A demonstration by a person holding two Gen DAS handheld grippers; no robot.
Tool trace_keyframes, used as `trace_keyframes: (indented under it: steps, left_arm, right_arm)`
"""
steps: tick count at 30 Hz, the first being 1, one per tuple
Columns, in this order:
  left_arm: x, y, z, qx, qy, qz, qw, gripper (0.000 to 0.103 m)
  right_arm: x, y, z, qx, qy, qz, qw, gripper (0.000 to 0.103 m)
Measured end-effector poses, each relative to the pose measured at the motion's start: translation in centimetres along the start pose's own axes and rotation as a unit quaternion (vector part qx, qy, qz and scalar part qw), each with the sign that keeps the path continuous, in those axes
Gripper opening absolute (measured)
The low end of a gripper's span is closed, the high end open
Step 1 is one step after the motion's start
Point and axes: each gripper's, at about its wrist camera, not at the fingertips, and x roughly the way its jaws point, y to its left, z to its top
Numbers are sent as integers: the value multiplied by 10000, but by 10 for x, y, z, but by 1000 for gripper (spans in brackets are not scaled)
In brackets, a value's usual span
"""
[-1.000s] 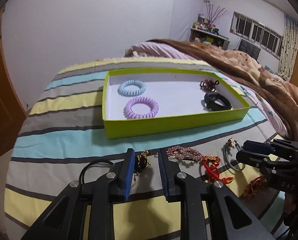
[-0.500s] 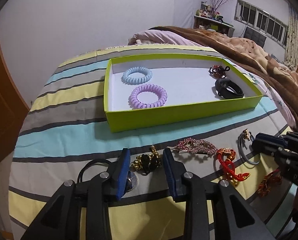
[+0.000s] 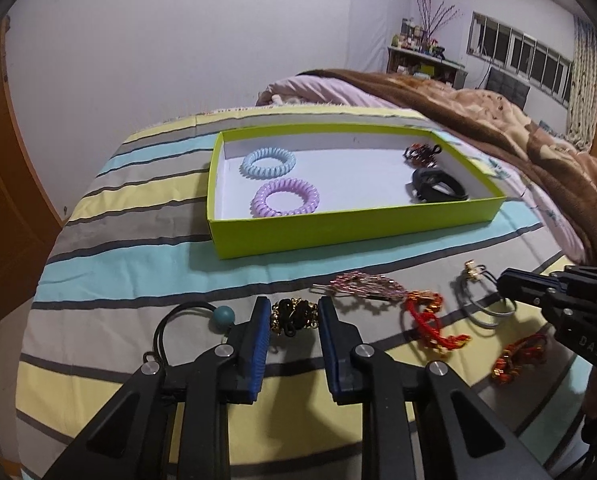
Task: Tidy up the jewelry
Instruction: 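Grasp the black-and-gold beaded hair clip with left tool while right grasps the grey flower hair tie, then carry the beaded hair clip toward the green box with left tool while right carries the flower hair tie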
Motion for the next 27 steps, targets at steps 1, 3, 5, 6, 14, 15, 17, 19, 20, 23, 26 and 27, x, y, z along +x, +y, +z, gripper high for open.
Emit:
trace_keyframes:
  steps: [1,3,5,6,14,15,17,19,20,23,26,27]
  left_arm:
    - [-3,-1,-2,-26,-28,-23,10000,24]
    - [-8,-2,-4,-52,-51,-47,10000,24]
    - [-12,-3,-6,-74,-76,-65,9999,24]
    - [-14,-3,-6,-80,-91,-78,9999,24]
    - [-35,-10,-6,-102,-329,-200,9992,24]
    - [-37,-10,-5,-95,-353,-208,9991,24]
    - [-42,-12,-5,-79,-412,-230,9989,24]
    - [-47,-14,-3,-62,-461,-254,9986,24]
    - [-48,-15,-2,-58,-479,-256,9985,24]
    - [-53,-18,1,-37,-539,-276,9982,24]
    - [-57,-20,5,-7,-601,-297,9977,24]
    - [-58,-21,7,1,-621,-299,9976,24]
  right_arm:
    - [-2,0,0,2,-21,-3,10000,1]
    - [-6,-1,-1,11,-65,1,10000,1]
    - [-10,-1,-1,26,-109,6,9999,1]
    - [-12,-1,-1,29,-130,10,9999,1]
    - [-33,3,3,-37,-396,28,9992,1]
    - [-36,4,4,-46,-430,32,9991,1]
    - [-40,5,5,-62,-481,32,9988,1]
    - [-43,6,7,-86,-518,31,9986,1]
    - [-44,6,8,-96,-542,27,9985,1]
    - [-49,7,10,-133,-610,33,9980,1]
    - [-54,8,15,-194,-689,24,9974,1]
    - [-55,8,16,-212,-711,27,9972,1]
